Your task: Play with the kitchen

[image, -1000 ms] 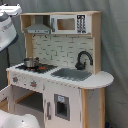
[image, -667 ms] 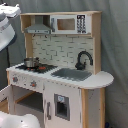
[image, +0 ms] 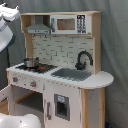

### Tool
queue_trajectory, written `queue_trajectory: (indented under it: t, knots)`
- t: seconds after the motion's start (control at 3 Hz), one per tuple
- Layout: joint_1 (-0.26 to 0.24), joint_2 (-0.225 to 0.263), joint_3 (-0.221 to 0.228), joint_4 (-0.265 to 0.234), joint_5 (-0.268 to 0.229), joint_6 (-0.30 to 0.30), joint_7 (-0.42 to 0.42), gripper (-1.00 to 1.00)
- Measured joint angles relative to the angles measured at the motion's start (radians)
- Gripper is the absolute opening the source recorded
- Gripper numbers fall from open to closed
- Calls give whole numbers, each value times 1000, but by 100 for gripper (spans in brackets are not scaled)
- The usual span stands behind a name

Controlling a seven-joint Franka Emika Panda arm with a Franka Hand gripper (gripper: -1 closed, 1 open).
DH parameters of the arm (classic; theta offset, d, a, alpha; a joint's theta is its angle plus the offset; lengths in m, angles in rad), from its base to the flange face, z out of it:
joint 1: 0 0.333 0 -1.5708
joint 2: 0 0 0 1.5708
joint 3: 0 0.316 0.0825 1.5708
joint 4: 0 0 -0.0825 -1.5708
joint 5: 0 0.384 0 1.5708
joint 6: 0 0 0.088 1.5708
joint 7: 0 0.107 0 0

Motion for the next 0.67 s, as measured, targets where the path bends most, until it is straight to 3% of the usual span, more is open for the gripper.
queue_trajectory:
  t: [0.67]
  knots:
    - [-61,-95,9,-1,0,-90,179,100]
